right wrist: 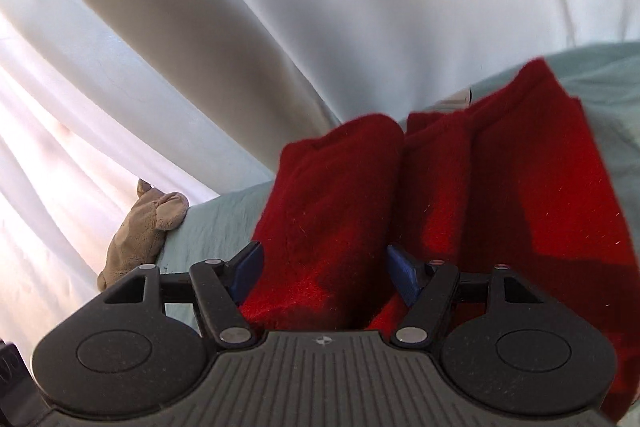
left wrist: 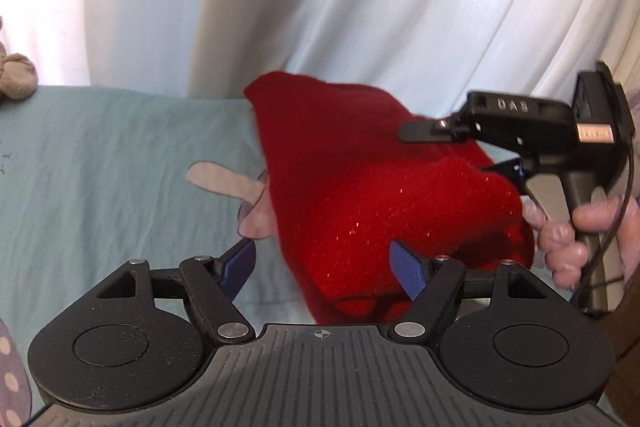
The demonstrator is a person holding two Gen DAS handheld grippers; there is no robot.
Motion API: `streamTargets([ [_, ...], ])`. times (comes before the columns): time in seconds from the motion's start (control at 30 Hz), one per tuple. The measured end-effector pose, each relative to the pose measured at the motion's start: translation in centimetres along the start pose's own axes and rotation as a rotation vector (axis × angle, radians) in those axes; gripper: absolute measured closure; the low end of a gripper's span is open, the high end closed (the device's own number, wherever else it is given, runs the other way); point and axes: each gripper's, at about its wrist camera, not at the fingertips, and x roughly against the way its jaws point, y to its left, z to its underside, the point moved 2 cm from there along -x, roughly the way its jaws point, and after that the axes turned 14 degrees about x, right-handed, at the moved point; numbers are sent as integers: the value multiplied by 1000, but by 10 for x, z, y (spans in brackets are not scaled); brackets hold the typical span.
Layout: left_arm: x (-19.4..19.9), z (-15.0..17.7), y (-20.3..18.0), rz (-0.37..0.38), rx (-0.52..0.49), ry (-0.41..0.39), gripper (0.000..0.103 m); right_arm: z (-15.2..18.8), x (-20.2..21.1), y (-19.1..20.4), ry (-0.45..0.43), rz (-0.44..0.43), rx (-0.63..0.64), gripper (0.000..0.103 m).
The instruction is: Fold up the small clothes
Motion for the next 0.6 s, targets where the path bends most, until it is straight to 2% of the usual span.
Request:
streamTargets([
  [0.07, -8, 6, -2, 2, -10, 14, 24, -1, -18, -10, 60, -76, -89, 32],
  [0.13, -14, 9, -4, 6, -9, 24, 24, -1, -29, -15, 79, -106, -133, 35],
  [0.2, -18, 9, -8, -5, -16, 22, 24, -1, -29, -9, 58, -70, -87, 82],
  [0.27, -15, 10, -12, 5, -15, 14, 25, -3, -17, 4, 12, -21, 10, 89],
  [0.33, -7, 6, -15, 21, -7, -5, 25, -4, 3, 21, -52, 56, 144, 90],
  [0.43, 0, -1, -18, 40, -8, -45, 24, 2, 31, 25, -119, 151, 230, 90],
  [0.5, -4, -8, -19, 25, -2, -60, 24, 10, 37, 18, -114, 222, 238, 90],
  [0.6, -22, -15, -18, 13, 34, -31, 24, 24, 27, -7, -50, 247, 162, 90],
])
